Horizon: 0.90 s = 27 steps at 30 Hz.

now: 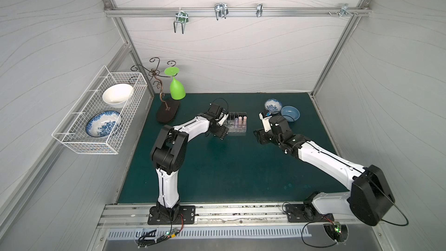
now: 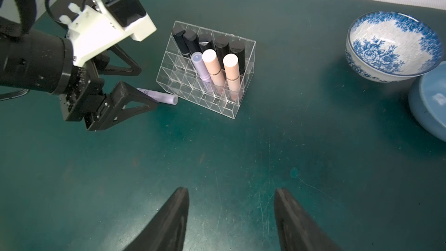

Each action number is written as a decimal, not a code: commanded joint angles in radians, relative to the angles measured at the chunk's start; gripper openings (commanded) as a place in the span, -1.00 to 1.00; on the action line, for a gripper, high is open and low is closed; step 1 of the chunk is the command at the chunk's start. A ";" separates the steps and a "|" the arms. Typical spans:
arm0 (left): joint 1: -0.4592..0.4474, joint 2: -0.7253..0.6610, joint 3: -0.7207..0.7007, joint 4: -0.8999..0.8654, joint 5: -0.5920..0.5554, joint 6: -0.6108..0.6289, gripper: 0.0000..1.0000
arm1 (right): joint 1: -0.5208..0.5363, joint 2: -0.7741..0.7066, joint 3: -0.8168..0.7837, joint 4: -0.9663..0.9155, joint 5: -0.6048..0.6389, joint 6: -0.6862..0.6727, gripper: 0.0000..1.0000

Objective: Arrange the lipsticks in the organizer
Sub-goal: Pick up the lipstick at the center of the board.

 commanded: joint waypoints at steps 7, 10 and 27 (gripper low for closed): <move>-0.004 0.087 0.117 -0.159 0.029 0.015 0.63 | -0.001 0.012 0.032 0.008 -0.011 0.009 0.20; -0.019 0.094 0.119 -0.177 0.030 0.014 0.61 | -0.001 0.012 0.034 0.005 -0.013 0.010 0.19; -0.100 0.111 0.089 -0.244 -0.004 -0.003 0.00 | -0.008 0.014 0.041 -0.007 -0.019 0.011 0.18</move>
